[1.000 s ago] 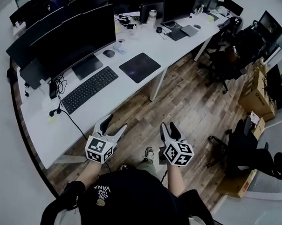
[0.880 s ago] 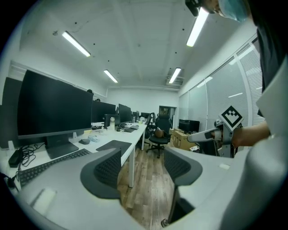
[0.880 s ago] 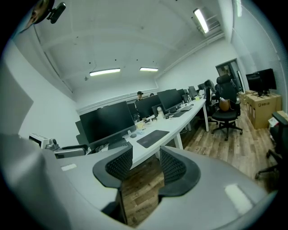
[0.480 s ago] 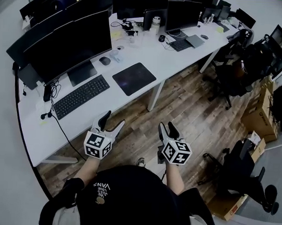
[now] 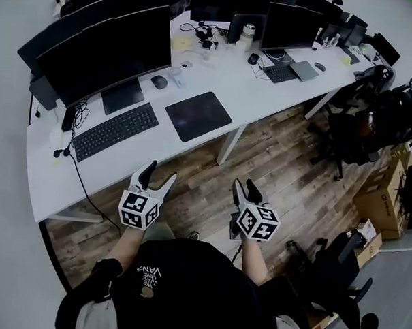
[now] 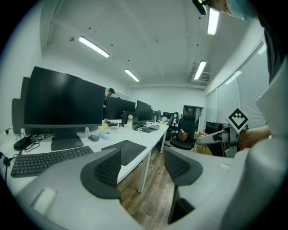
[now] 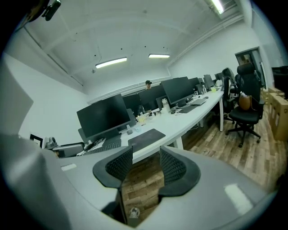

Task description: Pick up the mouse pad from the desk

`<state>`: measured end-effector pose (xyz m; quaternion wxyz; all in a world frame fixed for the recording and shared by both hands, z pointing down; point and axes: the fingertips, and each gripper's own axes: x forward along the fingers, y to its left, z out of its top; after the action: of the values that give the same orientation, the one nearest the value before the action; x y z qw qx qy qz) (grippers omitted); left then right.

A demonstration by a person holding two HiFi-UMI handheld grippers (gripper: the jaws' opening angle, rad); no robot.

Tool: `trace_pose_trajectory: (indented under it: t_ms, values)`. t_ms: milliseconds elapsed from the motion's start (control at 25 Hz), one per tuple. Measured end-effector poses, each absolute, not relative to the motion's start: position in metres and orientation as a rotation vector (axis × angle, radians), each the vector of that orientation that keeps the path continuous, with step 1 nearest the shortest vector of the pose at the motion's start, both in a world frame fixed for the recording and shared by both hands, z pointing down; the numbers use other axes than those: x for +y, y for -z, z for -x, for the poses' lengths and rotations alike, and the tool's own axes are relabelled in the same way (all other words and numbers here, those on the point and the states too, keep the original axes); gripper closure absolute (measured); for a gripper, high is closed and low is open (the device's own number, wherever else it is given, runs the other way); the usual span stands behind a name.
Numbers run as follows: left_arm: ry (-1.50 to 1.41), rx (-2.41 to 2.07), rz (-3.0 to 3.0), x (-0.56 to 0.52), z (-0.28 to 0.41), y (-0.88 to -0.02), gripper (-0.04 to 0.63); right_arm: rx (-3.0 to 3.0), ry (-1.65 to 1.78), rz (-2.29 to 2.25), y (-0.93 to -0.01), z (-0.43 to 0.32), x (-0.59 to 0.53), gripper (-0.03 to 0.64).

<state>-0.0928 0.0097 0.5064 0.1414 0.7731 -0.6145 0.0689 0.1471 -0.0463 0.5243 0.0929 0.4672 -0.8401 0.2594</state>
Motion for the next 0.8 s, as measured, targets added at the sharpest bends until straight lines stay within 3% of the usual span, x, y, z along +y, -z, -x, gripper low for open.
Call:
trace_pose_trajectory:
  t_ms: [800]
  values:
    - [-0.493,-1.647,-2.204,-0.187,0.198,-0.570,0.321,-2.282,-0.844,-1.618,-0.567,-0.095,-0.174,0.439]
